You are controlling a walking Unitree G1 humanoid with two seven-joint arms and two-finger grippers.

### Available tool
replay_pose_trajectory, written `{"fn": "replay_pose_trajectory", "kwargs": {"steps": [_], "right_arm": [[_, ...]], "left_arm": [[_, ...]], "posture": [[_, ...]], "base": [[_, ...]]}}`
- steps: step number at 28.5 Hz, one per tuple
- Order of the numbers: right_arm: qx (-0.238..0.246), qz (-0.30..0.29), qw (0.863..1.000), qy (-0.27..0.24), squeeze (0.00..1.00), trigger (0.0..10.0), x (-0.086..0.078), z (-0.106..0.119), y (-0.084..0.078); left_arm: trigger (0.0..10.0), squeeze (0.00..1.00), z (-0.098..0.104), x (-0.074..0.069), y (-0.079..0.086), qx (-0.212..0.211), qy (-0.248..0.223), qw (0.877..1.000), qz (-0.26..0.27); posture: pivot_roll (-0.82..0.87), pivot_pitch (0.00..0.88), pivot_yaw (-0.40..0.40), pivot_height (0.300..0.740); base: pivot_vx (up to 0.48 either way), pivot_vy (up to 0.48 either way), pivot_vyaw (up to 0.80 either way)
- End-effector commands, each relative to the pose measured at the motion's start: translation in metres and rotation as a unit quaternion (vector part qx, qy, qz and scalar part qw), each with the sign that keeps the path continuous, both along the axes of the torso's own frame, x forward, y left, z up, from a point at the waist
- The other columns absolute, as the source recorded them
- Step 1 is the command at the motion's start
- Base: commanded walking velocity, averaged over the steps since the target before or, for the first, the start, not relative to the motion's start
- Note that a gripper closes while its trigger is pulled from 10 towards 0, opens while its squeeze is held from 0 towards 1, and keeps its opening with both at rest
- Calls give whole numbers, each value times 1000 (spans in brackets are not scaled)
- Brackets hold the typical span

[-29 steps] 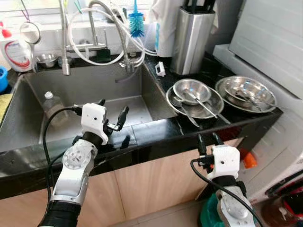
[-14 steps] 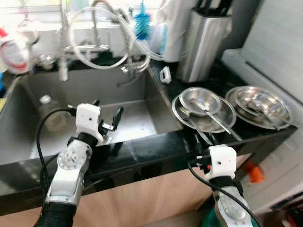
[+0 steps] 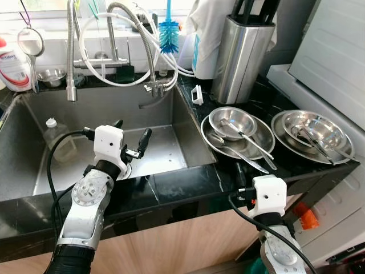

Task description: Kitchen organization

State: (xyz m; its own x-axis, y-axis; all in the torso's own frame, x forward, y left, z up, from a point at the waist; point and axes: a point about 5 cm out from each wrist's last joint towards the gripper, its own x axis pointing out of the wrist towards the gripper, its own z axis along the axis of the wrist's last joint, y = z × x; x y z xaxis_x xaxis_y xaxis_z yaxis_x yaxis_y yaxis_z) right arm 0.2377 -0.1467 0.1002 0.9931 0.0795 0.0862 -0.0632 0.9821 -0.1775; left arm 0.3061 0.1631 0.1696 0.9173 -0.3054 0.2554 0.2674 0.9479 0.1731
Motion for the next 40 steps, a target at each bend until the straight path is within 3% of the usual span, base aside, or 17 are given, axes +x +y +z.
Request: {"fn": "replay_pose_trajectory", "kwargs": {"steps": [1, 10, 20, 30, 36, 40], "right_arm": [[-2, -2, 1000, 5, 0, 10000, 0, -1, -2], [-15, -30, 999, 36, 0, 10000, -10, -15, -12], [-13, -5, 1000, 17, 0, 10000, -9, -8, -10], [-45, 23, 999, -5, 0, 10000, -8, -1, -9], [-49, 9, 999, 22, 0, 10000, -17, -12, -18], [-12, -27, 999, 39, 0, 10000, -26, -18, -26]], "left_arm": [[10000, 0, 1, -1, 1, 4, -2, 1000, 2], [10000, 0, -1, -1, 1, 5, 2, 1000, 1], [10000, 0, -1, -1, 1, 5, 3, 1000, 2], [10000, 0, -2, -1, 0, 3, 3, 1000, 0], [10000, 0, -5, -4, -1, 3, 5, 1000, -5], [10000, 0, -4, -4, -1, 3, 5, 1000, -6]], "posture": [[43, 0, -41, 740], [37, 0, -39, 740], [37, 0, -40, 740], [34, 0, -40, 740], [45, 0, -38, 740], [47, 0, -37, 740]], "base": [[0, 0, 0], [0, 0, 0], [0, 0, 0], [0, 0, 0], [0, 0, 0], [0, 0, 0]]}}
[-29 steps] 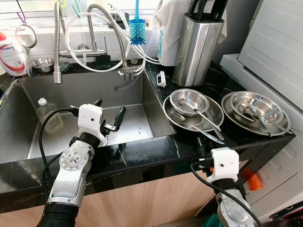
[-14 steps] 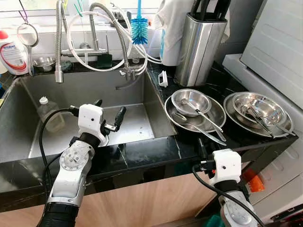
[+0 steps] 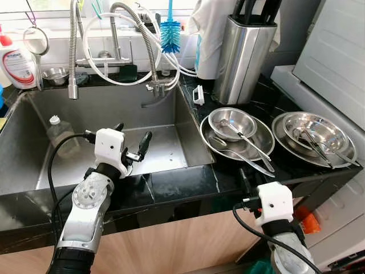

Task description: Kitchen organization

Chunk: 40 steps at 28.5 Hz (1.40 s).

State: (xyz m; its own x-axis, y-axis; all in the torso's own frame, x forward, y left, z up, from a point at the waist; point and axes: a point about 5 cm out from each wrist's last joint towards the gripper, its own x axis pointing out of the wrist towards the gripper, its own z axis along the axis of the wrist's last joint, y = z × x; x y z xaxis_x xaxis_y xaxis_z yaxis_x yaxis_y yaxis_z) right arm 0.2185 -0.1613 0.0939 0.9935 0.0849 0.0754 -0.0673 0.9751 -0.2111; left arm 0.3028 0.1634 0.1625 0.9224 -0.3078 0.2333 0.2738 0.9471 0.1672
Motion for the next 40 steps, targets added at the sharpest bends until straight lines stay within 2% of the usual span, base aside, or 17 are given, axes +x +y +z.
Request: {"fn": "replay_pose_trajectory", "kwargs": {"steps": [1, 4, 7, 11, 13, 19, 25, 31, 34, 40], "right_arm": [[14, -43, 999, 29, 0, 10000, -9, -10, -15], [39, -88, 995, -1, 0, 10000, -14, 2, -23], [43, -95, 995, -7, 0, 10000, -14, 4, -23], [46, -98, 994, -24, 0, 10000, -11, 12, -20], [25, -84, 995, -41, 0, 10000, -8, 19, -18], [34, -81, 994, -63, 0, 10000, -1, 33, -16], [23, -54, 996, -64, 0, 10000, 2, 34, -7], [19, -45, 998, -49, 0, 10000, 1, 31, -6], [12, -56, 998, -37, 0, 10000, -2, 26, -10], [4, -97, 994, -54, 0, 10000, -4, 33, -22]], "left_arm": [[10000, 0, 3, -1, -1, 3, -7, 1000, -4], [10000, 0, 4, -1, 1, 4, -7, 1000, -3], [10000, 0, 2, 0, 1, 5, -4, 1000, -3], [10000, 0, 4, 2, -3, 4, -6, 1000, -7], [10000, 0, 6, 3, -4, 2, -10, 1000, -8], [10000, 0, 10, 5, -3, -3, -15, 1000, -6], [10000, 0, 11, 5, -1, -4, -17, 1000, -1], [10000, 0, 9, 3, 0, -3, -14, 1000, 0], [10000, 0, 9, 3, 0, -4, -13, 1000, -1], [10000, 0, 7, 3, -2, -4, -9, 1000, -5]], "posture": [[47, 0, -34, 740], [38, 0, -29, 740], [34, 0, -24, 740], [38, 0, -22, 740], [37, 0, -21, 740], [37, 0, -21, 740], [39, 0, -27, 740], [40, 0, -30, 740], [39, 0, -30, 740], [28, 0, -27, 740]], "base": [[0, 0, 0], [0, 0, 0], [0, 0, 0], [0, 0, 0], [0, 0, 0], [0, 0, 0], [0, 0, 0], [0, 0, 0], [0, 0, 0], [0, 0, 0]]}}
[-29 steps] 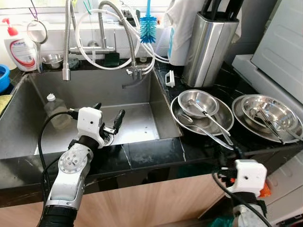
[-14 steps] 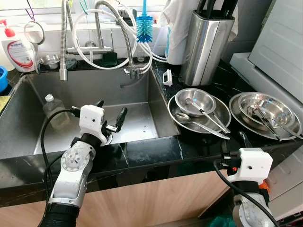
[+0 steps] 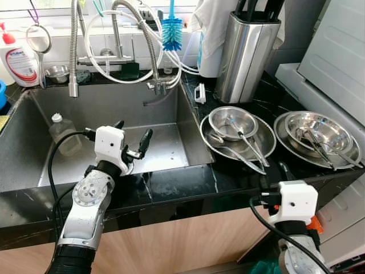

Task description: Kitchen organization

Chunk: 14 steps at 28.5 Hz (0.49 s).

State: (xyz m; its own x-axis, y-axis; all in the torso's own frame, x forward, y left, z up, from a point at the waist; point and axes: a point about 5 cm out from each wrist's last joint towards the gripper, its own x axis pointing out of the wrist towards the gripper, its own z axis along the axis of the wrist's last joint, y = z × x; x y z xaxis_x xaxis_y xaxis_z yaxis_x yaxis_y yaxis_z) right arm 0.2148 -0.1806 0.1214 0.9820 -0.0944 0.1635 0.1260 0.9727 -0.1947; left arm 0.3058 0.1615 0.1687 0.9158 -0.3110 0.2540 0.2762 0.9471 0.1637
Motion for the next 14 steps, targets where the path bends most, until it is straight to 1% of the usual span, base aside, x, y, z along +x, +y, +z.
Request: {"fn": "replay_pose_trajectory", "kwargs": {"steps": [1, 4, 8, 11, 13, 14], "right_arm": [[-6, -15, 1000, -13, 0, 10000, -1, 7, -5], [-7, -23, 1000, -15, 0, 10000, -1, 8, -7], [-7, -23, 1000, -16, 0, 10000, 0, 9, -5], [-8, -10, 1000, -16, 0, 10000, 0, 10, -1], [-23, 6, 1000, -18, 0, 10000, 0, 11, 5], [-23, 7, 1000, -18, 0, 10000, 0, 12, 6]], "left_arm": [[10000, 0, 0, 0, -1, 0, 0, 1000, -3], [10000, 0, 0, 1, -1, 0, 0, 1000, -2], [10000, 0, 1, 0, 0, 1, 0, 1000, -1], [10000, 0, 1, 0, 0, 1, -1, 1000, 0], [10000, 0, 1, 0, 1, 2, -1, 1000, 1], [10000, 0, 1, 0, 1, 3, -1, 1000, 1]], "posture": [[29, 0, -28, 740], [28, 0, -30, 740], [30, 0, -32, 740], [33, 0, -34, 740], [32, 0, -34, 740], [31, 0, -35, 740]], "base": [[0, 0, 0], [0, 0, 0], [0, 0, 0], [0, 0, 0], [0, 0, 0], [0, 0, 0]]}}
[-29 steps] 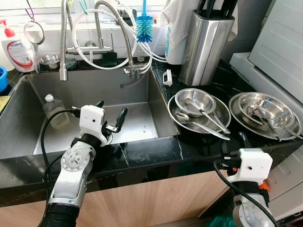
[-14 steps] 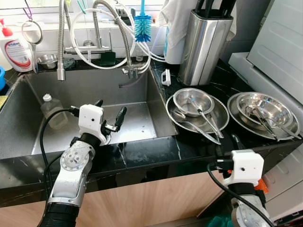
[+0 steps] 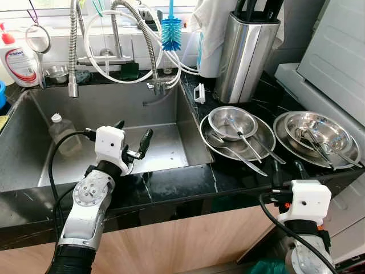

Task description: Kitchen organization

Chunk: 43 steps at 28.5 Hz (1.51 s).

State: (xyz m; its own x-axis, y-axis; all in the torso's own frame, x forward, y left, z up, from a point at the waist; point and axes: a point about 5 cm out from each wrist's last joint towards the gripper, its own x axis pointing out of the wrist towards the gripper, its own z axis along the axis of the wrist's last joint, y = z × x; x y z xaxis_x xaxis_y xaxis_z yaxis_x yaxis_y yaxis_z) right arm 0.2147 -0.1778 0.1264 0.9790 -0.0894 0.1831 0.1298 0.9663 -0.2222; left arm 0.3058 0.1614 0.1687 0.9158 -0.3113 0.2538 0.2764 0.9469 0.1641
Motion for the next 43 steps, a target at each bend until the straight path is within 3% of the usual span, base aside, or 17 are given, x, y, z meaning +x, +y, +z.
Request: {"fn": "replay_pose_trajectory", "kwargs": {"steps": [1, 17, 37, 41, 43], "right_arm": [[-8, 7, 1000, -9, 0, 10000, 0, 7, 3], [1, -105, 995, 3, 0, 10000, -5, 3, -24], [13, -68, 997, 44, 0, 10000, -4, -10, -14], [-4, -85, 991, 106, 0, 10000, -6, -29, -20], [-5, -88, 990, 112, 0, 10000, -6, -31, -21]], "left_arm": [[10000, 0, 1, 0, 1, 3, -1, 1000, 1], [10000, 0, 1, 2, -1, 7, -4, 1000, -2], [10000, 0, 2, 1, 0, 12, -5, 1000, -1], [10000, 0, 1, 2, -1, 13, -4, 1000, -1], [10000, 0, 1, 1, 0, 13, -4, 1000, -1]], "posture": [[31, 0, -35, 740], [29, 0, -36, 740], [29, 0, -36, 740], [30, 0, -39, 740], [29, 0, -39, 740]], "base": [[0, 0, 0], [0, 0, 0], [0, 0, 0], [0, 0, 0], [0, 0, 0]]}}
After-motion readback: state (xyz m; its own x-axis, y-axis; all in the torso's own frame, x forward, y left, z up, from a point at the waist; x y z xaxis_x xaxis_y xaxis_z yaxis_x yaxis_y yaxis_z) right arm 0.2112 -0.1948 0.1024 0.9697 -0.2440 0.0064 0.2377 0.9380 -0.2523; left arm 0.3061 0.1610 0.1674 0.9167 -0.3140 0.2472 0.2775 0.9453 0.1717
